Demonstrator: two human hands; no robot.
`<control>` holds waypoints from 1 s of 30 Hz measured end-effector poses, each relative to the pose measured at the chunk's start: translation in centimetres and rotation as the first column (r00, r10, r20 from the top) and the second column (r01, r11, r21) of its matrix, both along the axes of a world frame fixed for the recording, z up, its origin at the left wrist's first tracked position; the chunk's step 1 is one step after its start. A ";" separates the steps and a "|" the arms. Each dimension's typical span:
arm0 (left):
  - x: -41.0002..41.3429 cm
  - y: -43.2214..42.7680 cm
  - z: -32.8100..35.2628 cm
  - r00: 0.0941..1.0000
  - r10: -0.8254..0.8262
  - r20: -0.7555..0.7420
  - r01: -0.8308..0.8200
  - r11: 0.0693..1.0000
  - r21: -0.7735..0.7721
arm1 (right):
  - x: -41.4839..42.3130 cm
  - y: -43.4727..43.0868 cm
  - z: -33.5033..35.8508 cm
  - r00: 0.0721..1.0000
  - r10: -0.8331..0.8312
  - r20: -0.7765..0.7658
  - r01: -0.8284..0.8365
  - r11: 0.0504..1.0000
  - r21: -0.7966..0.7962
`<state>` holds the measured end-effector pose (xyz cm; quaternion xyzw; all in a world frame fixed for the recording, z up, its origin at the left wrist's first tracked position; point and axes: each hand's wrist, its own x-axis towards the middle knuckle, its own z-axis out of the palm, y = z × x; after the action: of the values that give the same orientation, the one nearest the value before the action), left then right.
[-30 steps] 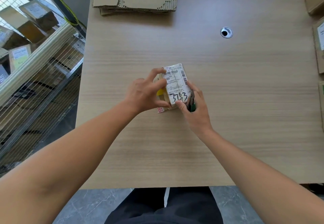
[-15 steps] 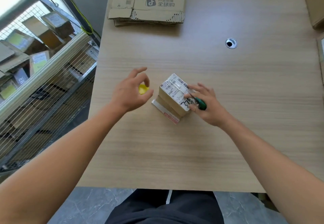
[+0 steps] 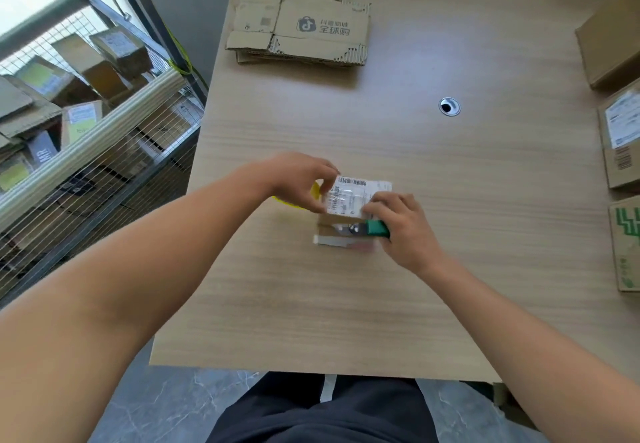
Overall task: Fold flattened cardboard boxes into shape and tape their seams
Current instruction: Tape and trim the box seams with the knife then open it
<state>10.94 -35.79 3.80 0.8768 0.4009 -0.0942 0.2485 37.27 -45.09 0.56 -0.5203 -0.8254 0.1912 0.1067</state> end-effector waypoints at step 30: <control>2.4 -8.5 4.4 0.820 0.461 0.340 -0.354 0.874 -0.332 | -3.0 -4.0 4.9 0.611 -0.527 -0.591 0.138 0.806 -0.575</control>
<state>13.39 -44.25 8.24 0.7303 0.5040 0.0966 0.4509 34.23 -49.11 5.43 -0.5583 -0.5234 0.5531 0.3292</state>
